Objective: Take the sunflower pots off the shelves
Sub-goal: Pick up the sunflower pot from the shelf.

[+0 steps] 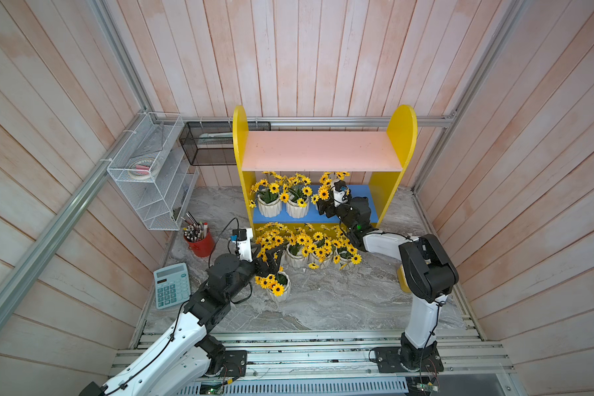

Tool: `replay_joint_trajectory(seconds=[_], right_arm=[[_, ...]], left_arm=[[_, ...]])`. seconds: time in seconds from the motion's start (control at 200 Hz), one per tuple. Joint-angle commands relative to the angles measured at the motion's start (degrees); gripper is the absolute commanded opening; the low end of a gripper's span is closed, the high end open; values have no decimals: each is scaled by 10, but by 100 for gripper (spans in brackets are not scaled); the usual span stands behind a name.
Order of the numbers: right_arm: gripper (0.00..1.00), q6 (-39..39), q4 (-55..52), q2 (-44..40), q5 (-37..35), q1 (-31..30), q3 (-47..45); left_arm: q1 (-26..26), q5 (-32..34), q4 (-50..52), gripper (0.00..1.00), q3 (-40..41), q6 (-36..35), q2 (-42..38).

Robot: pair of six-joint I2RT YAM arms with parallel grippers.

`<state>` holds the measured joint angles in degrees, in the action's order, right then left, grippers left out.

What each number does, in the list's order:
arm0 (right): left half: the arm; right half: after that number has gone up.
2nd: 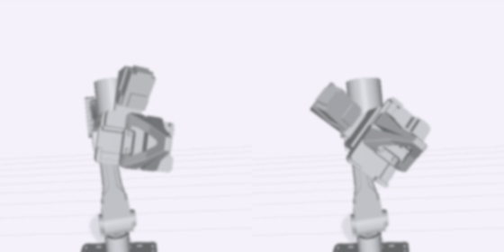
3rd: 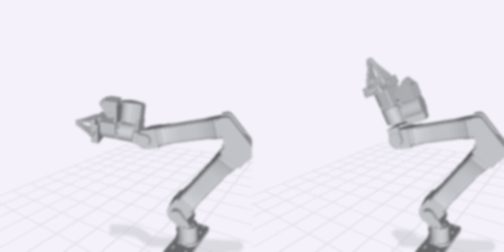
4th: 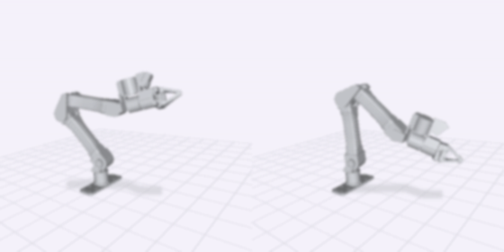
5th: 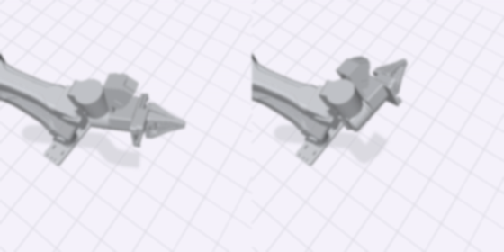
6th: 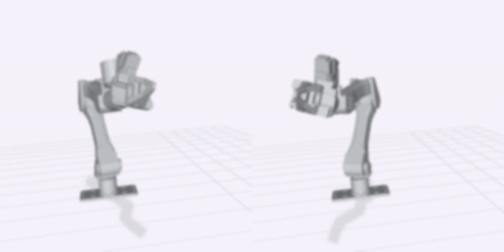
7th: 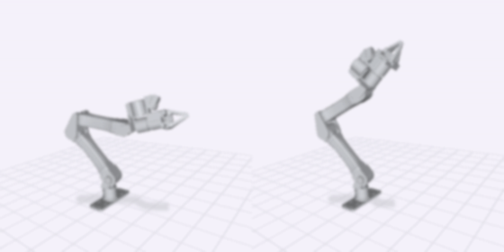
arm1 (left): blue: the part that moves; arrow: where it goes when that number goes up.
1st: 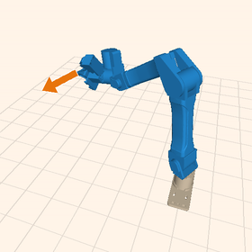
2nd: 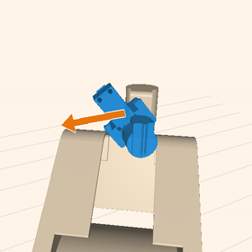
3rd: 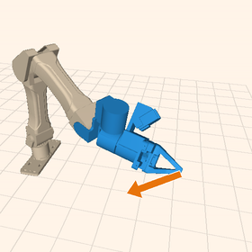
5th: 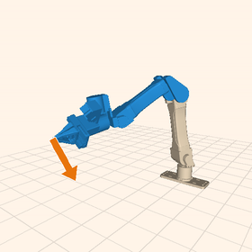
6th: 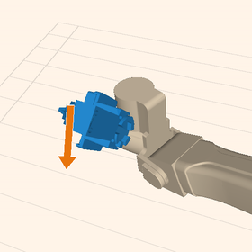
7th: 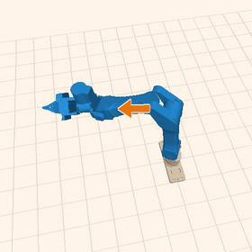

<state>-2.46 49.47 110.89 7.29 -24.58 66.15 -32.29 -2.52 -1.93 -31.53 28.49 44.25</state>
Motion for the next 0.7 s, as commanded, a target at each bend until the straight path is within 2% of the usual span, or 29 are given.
replay_joint_trajectory(seconds=[0.0,0.365,0.695], right_arm=[[0,-4,7,-24,4,3,-15],[0,-17,103,-115,-73,0,-106],[0,-6,96,-167,-82,0,-128]], left_arm=[[3,6,12,100,-23,-9,-6],[3,-13,14,100,-25,10,-13],[3,-27,21,100,-34,26,-20]])
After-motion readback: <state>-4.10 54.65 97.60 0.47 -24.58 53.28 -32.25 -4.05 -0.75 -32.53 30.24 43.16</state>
